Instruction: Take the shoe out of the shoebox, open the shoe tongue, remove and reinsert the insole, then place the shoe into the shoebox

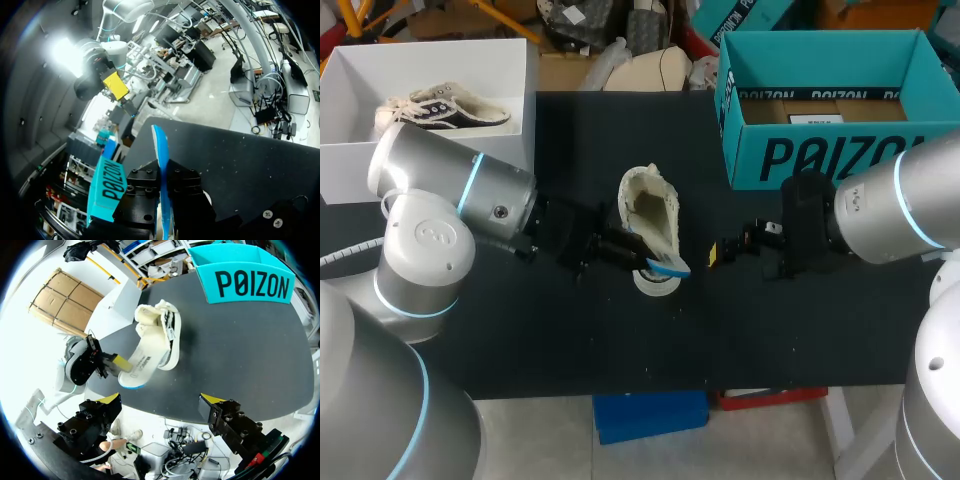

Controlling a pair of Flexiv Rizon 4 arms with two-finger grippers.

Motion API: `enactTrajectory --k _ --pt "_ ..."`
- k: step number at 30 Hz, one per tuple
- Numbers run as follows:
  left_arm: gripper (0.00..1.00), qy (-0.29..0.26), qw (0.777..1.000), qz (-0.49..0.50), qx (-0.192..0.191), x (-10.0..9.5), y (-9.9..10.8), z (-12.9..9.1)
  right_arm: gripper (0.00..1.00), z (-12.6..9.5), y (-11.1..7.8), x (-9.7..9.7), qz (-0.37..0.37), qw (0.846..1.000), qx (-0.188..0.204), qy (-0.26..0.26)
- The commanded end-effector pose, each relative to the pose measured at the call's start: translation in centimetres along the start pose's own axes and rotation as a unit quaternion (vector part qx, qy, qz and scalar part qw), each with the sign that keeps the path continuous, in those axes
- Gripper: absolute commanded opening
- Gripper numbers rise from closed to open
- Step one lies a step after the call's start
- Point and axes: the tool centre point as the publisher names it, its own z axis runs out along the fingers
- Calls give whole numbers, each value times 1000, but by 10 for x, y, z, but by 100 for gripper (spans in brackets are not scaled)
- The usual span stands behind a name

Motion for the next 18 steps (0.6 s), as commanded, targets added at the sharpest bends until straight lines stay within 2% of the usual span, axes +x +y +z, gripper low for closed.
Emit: enactTrajectory --k 1,7,18 --pt "0 -1 1000 2 -2 0 7 5 100 1 0 1 0 1000 0 -1" --pt "0 -8 1000 6 10 -2 17 5 100 1 0 1 0 1000 0 -1" --pt "0 -5 1000 13 -3 -5 41 -1 100 1 0 1 0 1000 0 -1"
